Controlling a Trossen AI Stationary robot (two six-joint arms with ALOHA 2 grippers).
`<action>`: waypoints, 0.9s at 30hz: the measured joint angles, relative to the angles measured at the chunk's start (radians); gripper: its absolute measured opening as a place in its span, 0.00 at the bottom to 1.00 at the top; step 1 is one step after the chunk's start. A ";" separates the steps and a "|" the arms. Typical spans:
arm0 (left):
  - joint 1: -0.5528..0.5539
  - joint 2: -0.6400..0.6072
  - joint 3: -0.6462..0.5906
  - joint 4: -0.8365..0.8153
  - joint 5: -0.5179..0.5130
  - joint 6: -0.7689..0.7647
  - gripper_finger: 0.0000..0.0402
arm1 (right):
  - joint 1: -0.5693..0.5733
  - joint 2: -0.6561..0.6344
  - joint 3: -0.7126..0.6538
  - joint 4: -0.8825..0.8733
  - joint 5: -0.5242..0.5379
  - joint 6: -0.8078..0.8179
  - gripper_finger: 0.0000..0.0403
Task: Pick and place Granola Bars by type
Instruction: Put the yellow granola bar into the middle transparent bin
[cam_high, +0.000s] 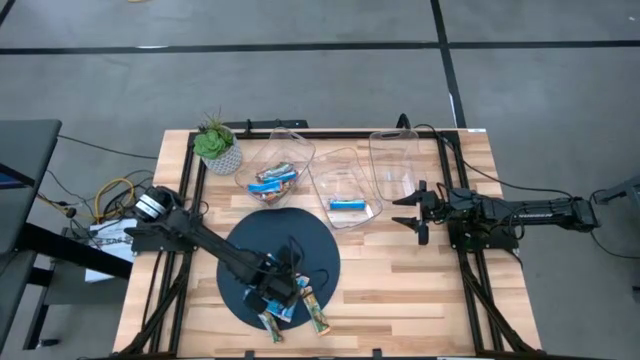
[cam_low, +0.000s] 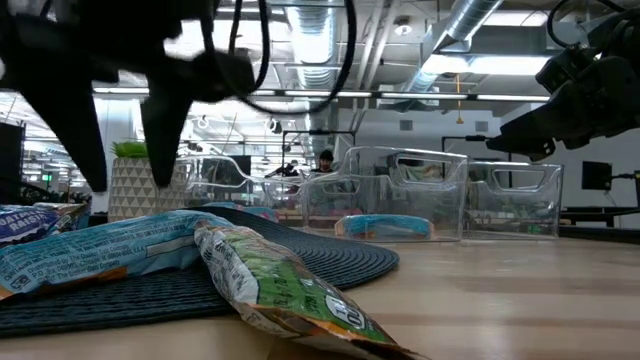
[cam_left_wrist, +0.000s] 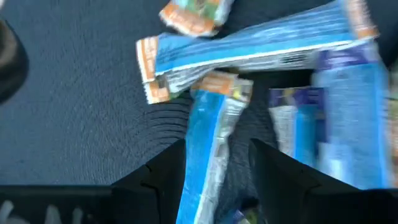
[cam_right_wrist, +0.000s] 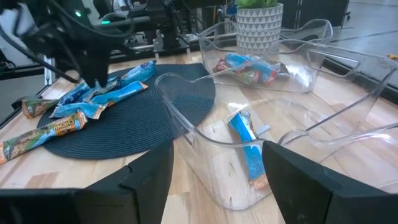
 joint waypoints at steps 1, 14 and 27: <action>0.005 0.000 -0.015 0.013 0.000 -0.001 0.42 | 0.000 0.000 0.000 0.000 0.000 0.000 0.59; 0.041 0.000 -0.127 0.144 0.007 0.016 0.42 | 0.000 0.000 0.000 0.000 0.000 0.000 0.59; 0.043 -0.005 -0.189 0.255 0.016 0.000 0.41 | 0.000 0.000 0.000 0.000 0.000 0.000 0.59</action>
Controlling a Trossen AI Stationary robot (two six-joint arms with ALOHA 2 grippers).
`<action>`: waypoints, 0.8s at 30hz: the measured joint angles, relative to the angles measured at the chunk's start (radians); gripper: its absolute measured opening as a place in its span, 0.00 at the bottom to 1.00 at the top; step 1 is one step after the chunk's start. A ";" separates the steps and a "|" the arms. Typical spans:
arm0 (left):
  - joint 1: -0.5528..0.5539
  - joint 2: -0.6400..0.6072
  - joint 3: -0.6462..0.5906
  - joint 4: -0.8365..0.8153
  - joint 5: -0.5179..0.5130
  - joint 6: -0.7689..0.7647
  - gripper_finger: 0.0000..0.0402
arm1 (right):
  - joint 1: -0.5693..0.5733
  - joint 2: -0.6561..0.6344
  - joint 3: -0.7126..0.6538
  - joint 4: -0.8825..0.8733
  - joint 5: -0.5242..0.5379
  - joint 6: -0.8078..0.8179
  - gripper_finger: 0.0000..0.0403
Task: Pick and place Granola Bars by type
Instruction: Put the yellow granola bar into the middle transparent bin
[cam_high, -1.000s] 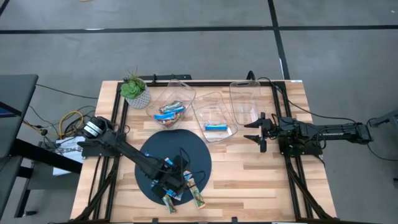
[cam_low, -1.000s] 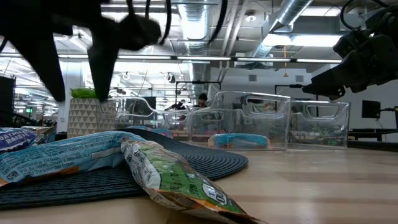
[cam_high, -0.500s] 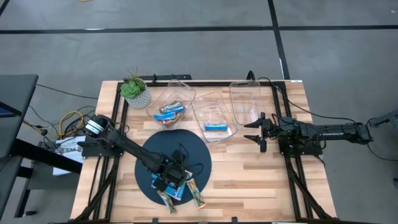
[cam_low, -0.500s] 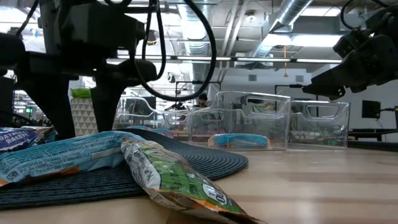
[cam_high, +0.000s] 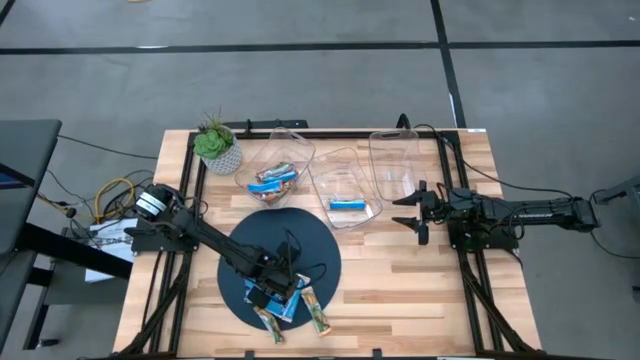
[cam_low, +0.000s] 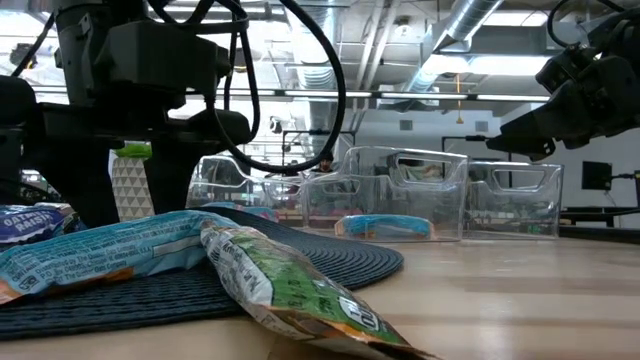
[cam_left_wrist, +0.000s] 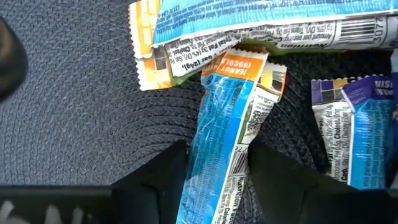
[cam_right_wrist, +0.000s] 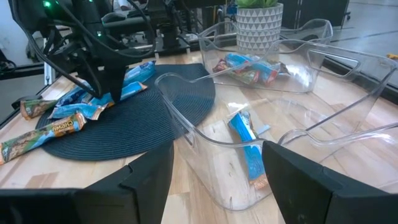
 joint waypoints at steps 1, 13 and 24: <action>0.000 0.000 0.000 0.000 0.000 -0.005 0.40 | 0.000 0.000 0.000 0.000 0.000 0.000 0.59; 0.000 0.001 -0.002 0.049 0.000 -0.006 0.18 | 0.000 0.000 0.000 0.000 0.000 0.000 0.59; 0.000 -0.092 -0.003 0.149 -0.059 -0.011 0.13 | 0.000 0.000 0.000 0.000 0.000 0.000 0.59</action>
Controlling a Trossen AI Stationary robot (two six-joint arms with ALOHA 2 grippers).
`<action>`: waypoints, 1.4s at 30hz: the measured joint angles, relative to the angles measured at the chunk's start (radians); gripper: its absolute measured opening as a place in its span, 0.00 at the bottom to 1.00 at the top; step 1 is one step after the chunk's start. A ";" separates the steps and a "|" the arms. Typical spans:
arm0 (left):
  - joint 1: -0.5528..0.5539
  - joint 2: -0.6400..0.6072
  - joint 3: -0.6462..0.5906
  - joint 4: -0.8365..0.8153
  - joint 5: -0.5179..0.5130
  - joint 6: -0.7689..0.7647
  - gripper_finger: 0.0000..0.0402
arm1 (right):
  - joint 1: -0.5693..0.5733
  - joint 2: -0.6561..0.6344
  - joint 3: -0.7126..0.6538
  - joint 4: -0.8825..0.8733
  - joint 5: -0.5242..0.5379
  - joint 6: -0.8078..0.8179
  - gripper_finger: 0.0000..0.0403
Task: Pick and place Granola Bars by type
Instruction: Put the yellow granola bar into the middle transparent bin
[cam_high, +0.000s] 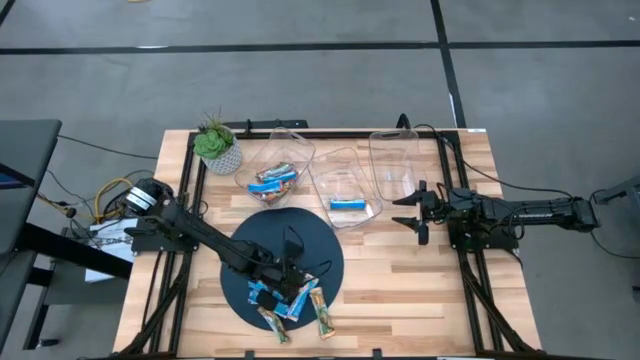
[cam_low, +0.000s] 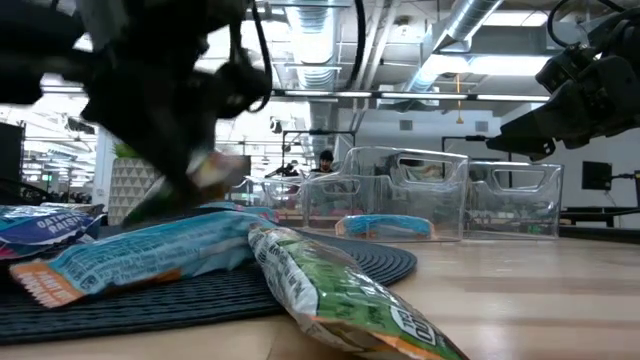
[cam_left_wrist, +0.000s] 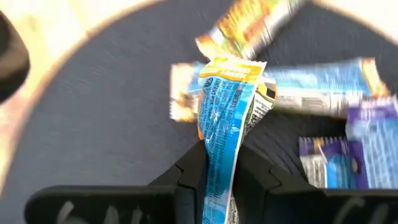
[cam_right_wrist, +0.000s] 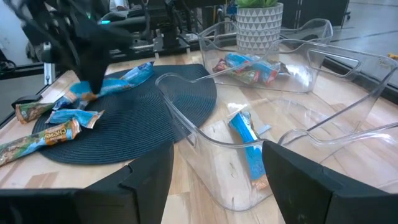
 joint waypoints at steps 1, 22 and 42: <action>0.000 -0.016 0.000 0.010 -0.015 0.000 0.13 | 0.000 0.000 0.000 0.000 0.000 0.000 0.59; 0.144 -0.276 0.002 0.435 -0.196 0.099 0.13 | 0.000 0.000 0.000 0.000 0.000 0.000 0.59; 0.464 -0.250 0.001 0.468 -0.035 0.208 0.13 | 0.000 0.000 0.000 0.000 0.000 0.000 0.59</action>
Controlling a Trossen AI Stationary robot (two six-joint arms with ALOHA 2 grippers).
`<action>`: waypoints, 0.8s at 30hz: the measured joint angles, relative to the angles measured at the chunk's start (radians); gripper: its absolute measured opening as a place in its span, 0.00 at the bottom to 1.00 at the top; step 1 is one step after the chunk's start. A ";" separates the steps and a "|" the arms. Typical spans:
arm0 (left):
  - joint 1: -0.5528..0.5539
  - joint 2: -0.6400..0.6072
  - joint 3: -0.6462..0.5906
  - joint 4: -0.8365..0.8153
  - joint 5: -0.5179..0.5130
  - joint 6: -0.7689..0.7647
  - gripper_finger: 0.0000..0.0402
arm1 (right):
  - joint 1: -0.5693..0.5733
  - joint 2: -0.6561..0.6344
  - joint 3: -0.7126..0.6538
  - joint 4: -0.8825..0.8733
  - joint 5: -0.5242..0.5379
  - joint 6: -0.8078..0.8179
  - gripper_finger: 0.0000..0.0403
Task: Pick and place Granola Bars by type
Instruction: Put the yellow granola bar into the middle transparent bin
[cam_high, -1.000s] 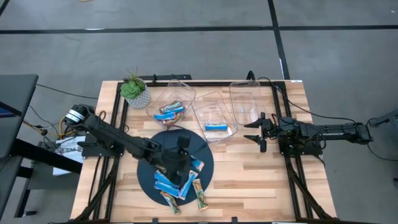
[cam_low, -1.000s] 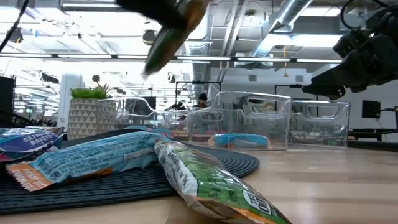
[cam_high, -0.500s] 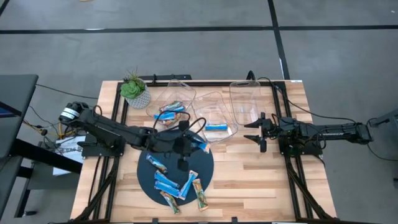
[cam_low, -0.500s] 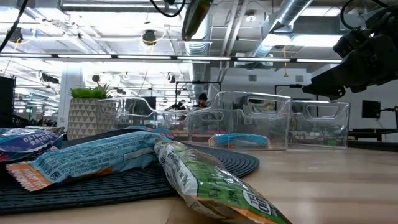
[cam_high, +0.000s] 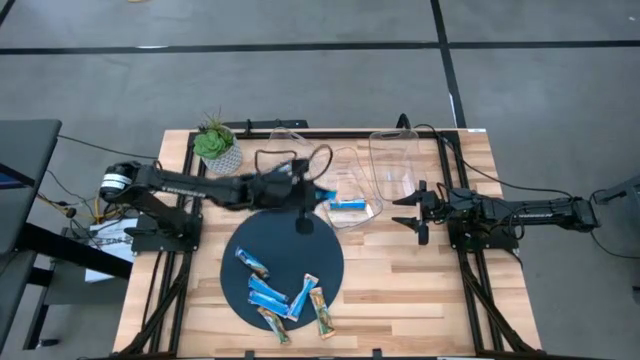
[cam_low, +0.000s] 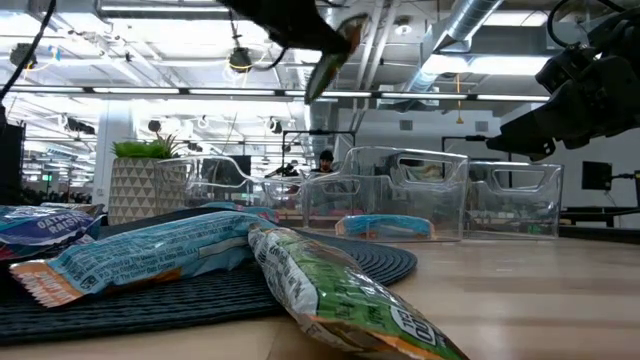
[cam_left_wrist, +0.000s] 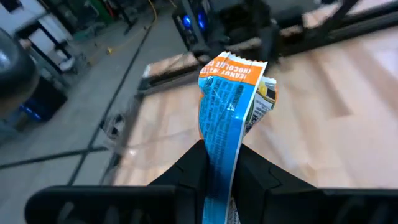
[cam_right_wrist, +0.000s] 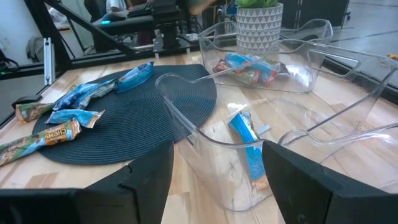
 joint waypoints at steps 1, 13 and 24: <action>0.030 0.014 0.002 0.025 0.029 0.016 0.13 | 0.000 0.000 0.000 0.000 0.000 0.000 0.59; 0.169 0.120 0.002 0.120 0.134 0.097 0.13 | 0.000 0.014 0.000 -0.002 0.000 0.000 0.59; 0.154 0.265 0.136 -0.065 0.161 0.245 0.13 | 0.000 0.013 0.000 0.001 0.001 0.000 0.59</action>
